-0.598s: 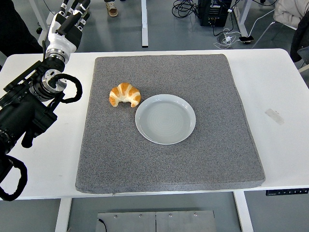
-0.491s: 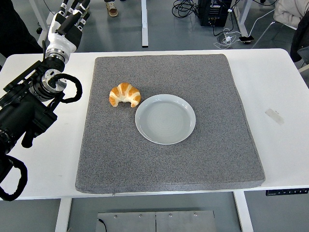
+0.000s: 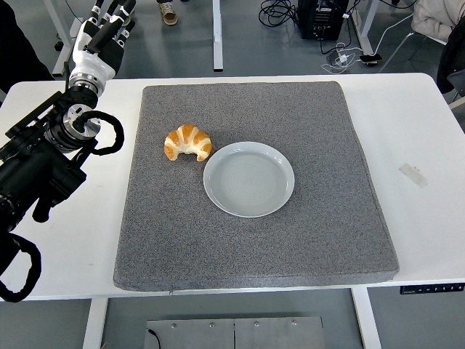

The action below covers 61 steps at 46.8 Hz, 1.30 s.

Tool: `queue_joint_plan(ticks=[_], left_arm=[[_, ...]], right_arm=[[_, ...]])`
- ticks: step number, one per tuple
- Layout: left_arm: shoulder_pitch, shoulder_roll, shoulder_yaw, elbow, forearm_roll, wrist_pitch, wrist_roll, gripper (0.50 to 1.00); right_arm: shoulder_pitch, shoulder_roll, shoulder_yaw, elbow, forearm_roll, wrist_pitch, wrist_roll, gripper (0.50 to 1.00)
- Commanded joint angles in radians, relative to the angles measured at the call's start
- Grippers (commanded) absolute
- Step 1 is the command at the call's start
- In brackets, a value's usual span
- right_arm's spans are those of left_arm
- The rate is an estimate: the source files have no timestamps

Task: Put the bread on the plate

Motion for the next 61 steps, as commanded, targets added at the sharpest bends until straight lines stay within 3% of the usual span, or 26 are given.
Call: queue_joint_plan(ticks=[1, 18, 28, 35, 43, 61], left_arm=[[-0.001, 0.011, 0.002, 0.0, 0.001, 0.0, 0.0, 0.978], [-0.008, 0.072, 0.04, 0.006, 0.015, 0.009, 0.003, 0.978], [-0.045, 0.109, 0.232, 0.003, 0.015, 0.012, 0.005, 0.978], [-0.083, 0.13, 0.381, 0.0, 0.016, 0.009, 0.075, 0.978], [-0.109, 0.15, 0.478, -0.002, 0.027, 0.006, 0.082, 0.978], [-0.18, 0.152, 0.657, -0.101, 0.252, 0.011, 0.092, 0.977]], right_arm=[[0.0, 0.0, 0.0, 0.0, 0.0, 0.0, 0.0, 1.0], [0.0, 0.0, 0.0, 0.0, 0.0, 0.0, 0.0, 1.0], [0.0, 0.0, 0.0, 0.0, 0.0, 0.0, 0.0, 1.0], [0.0, 0.0, 0.0, 0.0, 0.0, 0.0, 0.0, 1.0], [0.0, 0.0, 0.0, 0.0, 0.0, 0.0, 0.0, 1.0], [0.0, 0.0, 0.0, 0.0, 0.0, 0.0, 0.0, 1.0]])
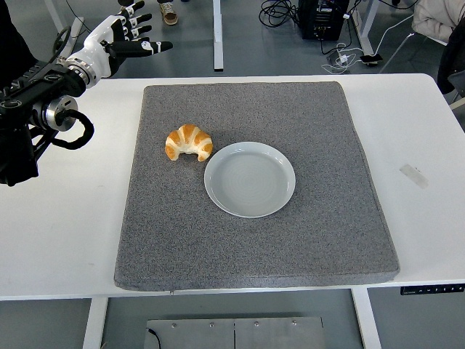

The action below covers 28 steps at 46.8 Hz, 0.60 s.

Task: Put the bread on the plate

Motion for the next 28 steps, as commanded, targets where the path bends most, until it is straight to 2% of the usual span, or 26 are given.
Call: queue_joint_plan(ticks=[1, 6, 12, 19, 28], left_arm=[[-0.014, 0.002, 0.027, -0.025, 0.064, 0.0, 0.002, 0.977], [-0.034, 0.025, 0.059, -0.063, 0.131, 0.002, 0.025, 0.977], [-0.044, 0.051, 0.083, -0.112, 0.203, 0.002, 0.027, 0.977], [-0.052, 0.085, 0.089, -0.196, 0.384, 0.006, 0.025, 0.977], [-0.046, 0.086, 0.099, -0.255, 0.555, 0.074, 0.03, 0.977]], right_arm=[[0.0, 0.0, 0.0, 0.0, 0.0, 0.0, 0.0, 1.0], [0.0, 0.0, 0.0, 0.0, 0.0, 0.0, 0.0, 1.0], [0.0, 0.0, 0.0, 0.0, 0.0, 0.0, 0.0, 1.0], [0.0, 0.0, 0.0, 0.0, 0.0, 0.0, 0.0, 1.0], [0.0, 0.0, 0.0, 0.0, 0.0, 0.0, 0.0, 1.0]])
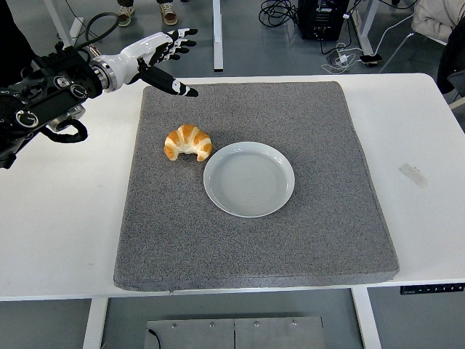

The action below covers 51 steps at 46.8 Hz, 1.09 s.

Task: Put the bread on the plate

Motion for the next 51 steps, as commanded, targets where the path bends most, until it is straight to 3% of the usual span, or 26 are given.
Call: queue_joint_plan(ticks=[1, 12, 24, 35, 51], left_arm=[[0.002, 0.0, 0.012, -0.016, 0.052, 0.021, 0.002, 0.977], [0.001, 0.0, 0.086, -0.027, 0.15, 0.084, -0.001, 0.978], [0.004, 0.012, 0.172, -0.116, 0.282, 0.231, -0.001, 0.978], [0.001, 0.014, 0.224, -0.127, 0.328, 0.249, -0.003, 0.978], [0.006, 0.014, 0.295, -0.127, 0.411, 0.331, -0.003, 0.978]], right_arm=[[0.0, 0.0, 0.0, 0.0, -0.001, 0.0, 0.0, 1.0], [0.0, 0.0, 0.0, 0.0, 0.0, 0.0, 0.0, 1.0], [0.0, 0.0, 0.0, 0.0, 0.0, 0.0, 0.0, 1.0], [0.0, 0.0, 0.0, 0.0, 0.0, 0.0, 0.0, 1.0], [0.0, 0.0, 0.0, 0.0, 0.0, 0.0, 0.0, 1.0]])
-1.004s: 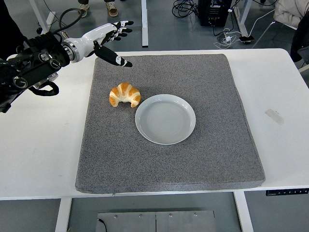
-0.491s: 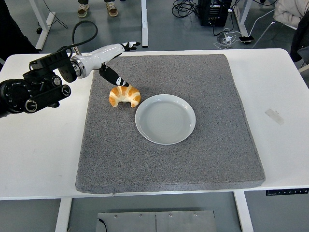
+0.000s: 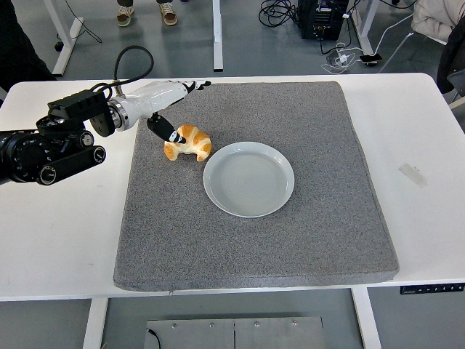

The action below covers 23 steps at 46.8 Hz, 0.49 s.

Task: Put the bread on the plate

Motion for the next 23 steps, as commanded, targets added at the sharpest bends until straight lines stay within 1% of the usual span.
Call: queue_joint_plan(ticks=[1, 23], left_arm=[[0.002, -0.002, 0.008, 0.0, 0.017, 0.008, -0.001, 0.978], [0.027, -0.003, 0.082, 0.002, 0.025, 0.097, -0.001, 0.978]], right_arm=[[0.0, 0.0, 0.0, -0.001, 0.0, 0.0, 0.0, 1.0], [0.0, 0.0, 0.0, -0.001, 0.0, 0.0, 0.0, 1.0]])
